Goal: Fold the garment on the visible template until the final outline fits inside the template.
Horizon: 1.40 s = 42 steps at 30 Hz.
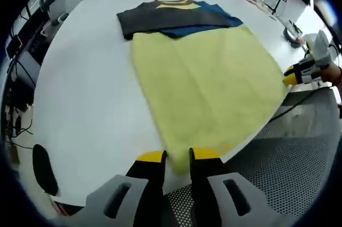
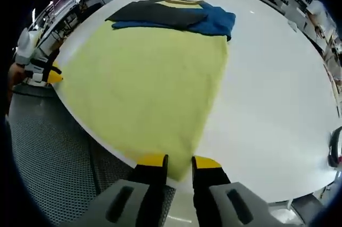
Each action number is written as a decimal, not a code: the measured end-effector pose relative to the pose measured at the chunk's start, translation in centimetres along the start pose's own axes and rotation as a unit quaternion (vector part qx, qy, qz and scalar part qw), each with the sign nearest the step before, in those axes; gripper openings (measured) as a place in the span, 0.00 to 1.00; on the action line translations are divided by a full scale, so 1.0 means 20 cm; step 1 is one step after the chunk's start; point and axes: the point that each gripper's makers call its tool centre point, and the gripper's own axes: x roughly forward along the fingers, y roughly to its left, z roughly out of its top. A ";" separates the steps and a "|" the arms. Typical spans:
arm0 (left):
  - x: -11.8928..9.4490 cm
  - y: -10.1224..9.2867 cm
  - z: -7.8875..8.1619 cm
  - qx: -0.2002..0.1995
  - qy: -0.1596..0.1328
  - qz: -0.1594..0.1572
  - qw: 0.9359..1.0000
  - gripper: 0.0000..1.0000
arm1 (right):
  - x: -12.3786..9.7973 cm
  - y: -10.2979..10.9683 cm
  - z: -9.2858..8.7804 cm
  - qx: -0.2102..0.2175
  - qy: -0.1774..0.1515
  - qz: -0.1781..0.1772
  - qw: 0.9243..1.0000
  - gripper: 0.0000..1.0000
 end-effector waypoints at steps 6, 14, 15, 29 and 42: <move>0.01 0.02 0.01 0.002 0.002 0.014 1.000 0.05 | 0.01 -0.01 0.00 0.006 -0.006 0.003 1.000 0.07; 0.01 0.02 0.00 -0.003 0.006 0.008 1.000 0.03 | 0.01 0.00 0.01 -0.035 -0.014 0.000 0.999 0.00; 0.01 0.02 0.00 0.000 0.006 0.009 1.000 0.03 | 0.01 0.00 0.01 -0.042 -0.013 0.000 0.999 0.00; -0.05 -0.02 -0.03 0.033 0.021 0.005 0.999 0.03 | -0.08 0.02 -0.01 -0.068 0.000 0.017 0.998 0.00; -0.11 -0.06 -0.12 0.049 0.083 0.000 0.995 0.03 | -0.15 0.10 -0.07 -0.091 0.035 0.047 0.994 0.00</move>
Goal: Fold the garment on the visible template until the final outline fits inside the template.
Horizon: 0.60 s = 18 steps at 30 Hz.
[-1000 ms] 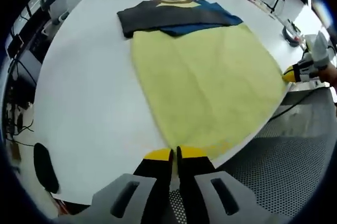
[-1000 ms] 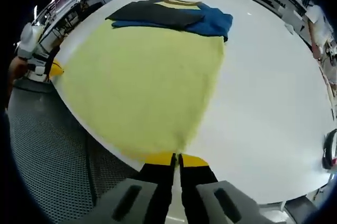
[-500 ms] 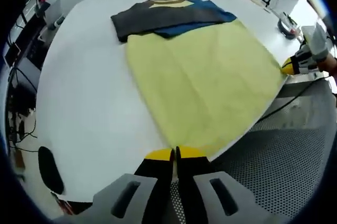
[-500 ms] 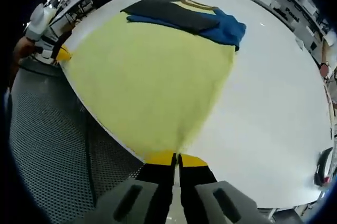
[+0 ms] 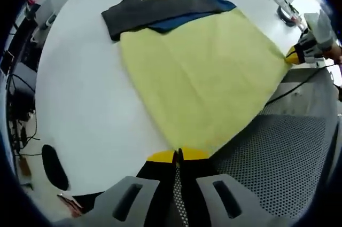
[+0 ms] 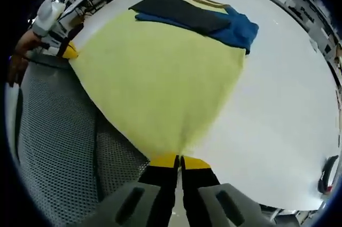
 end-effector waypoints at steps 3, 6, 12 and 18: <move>0.00 0.01 0.00 -0.005 0.000 0.005 1.000 0.03 | -0.02 0.01 0.00 0.003 -0.002 0.008 1.000 0.00; -0.04 0.01 0.02 -0.017 -0.011 0.003 1.000 0.03 | -0.03 0.01 0.01 0.007 -0.006 0.010 1.000 0.00; -0.08 0.04 0.10 -0.047 -0.041 -0.006 0.998 0.03 | -0.07 -0.02 0.07 0.023 -0.032 0.011 0.999 0.00; -0.13 0.09 0.23 -0.065 -0.086 0.008 0.994 0.03 | -0.13 -0.08 0.17 0.039 -0.067 -0.001 0.997 0.00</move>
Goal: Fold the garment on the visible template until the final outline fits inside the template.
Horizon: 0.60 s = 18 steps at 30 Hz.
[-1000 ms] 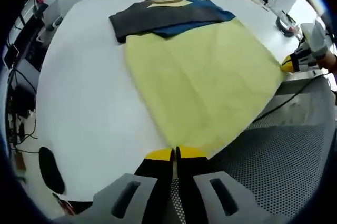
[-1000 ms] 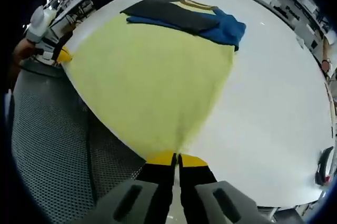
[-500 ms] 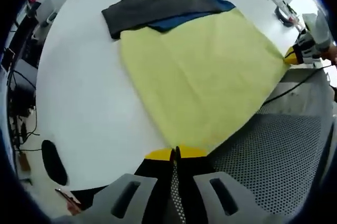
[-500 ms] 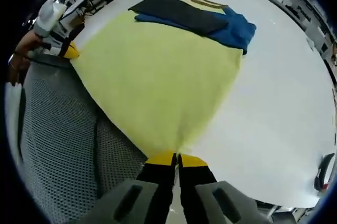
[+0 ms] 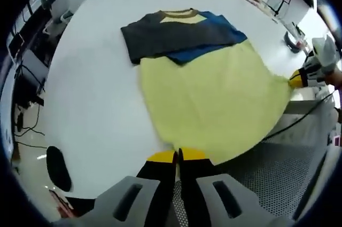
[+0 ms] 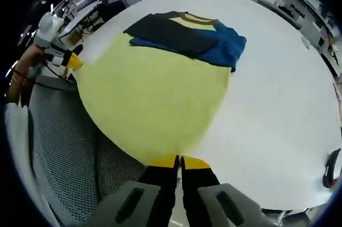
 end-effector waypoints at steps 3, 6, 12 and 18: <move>-0.01 0.03 0.08 -0.015 -0.027 0.006 1.000 0.03 | -0.02 -0.03 0.06 0.002 -0.018 -0.009 1.000 0.00; -0.04 0.06 0.15 -0.022 -0.051 0.013 0.998 0.03 | -0.03 -0.08 0.12 0.003 -0.033 -0.020 0.999 0.00; -0.08 0.11 0.29 -0.041 -0.092 0.016 0.995 0.03 | -0.07 -0.16 0.24 0.004 -0.061 -0.039 0.997 0.00; -0.12 0.15 0.45 -0.036 -0.127 0.026 0.991 0.03 | -0.10 -0.23 0.38 0.004 -0.092 -0.054 0.994 0.00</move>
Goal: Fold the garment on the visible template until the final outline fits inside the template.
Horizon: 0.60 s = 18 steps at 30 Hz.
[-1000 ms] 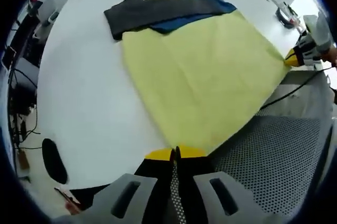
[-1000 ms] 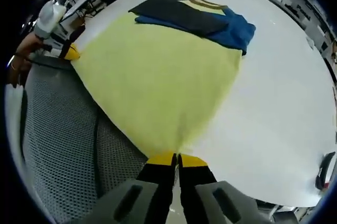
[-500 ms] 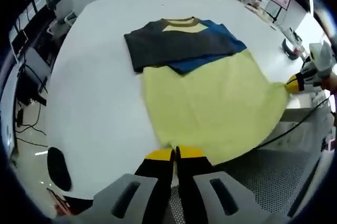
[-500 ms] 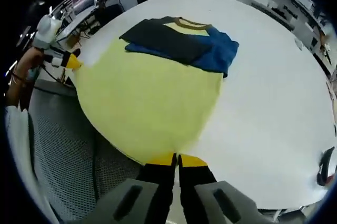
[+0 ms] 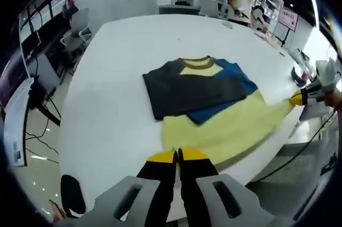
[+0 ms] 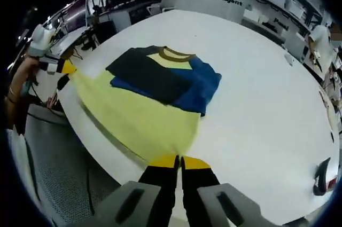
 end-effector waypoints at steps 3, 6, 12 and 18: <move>0.01 0.01 0.06 0.002 -0.009 0.003 1.000 0.03 | 0.01 -0.02 0.06 0.002 -0.011 0.000 1.000 0.00; 0.01 0.02 0.11 0.001 -0.017 0.005 1.000 0.03 | 0.02 -0.05 0.12 0.000 -0.020 -0.001 1.000 0.00; 0.02 0.05 0.18 -0.001 -0.028 0.009 1.000 0.03 | 0.03 -0.09 0.21 -0.007 -0.026 -0.004 1.000 0.00; 0.06 0.08 0.28 -0.003 -0.040 0.013 0.999 0.03 | 0.05 -0.14 0.32 -0.020 -0.032 -0.009 0.999 0.00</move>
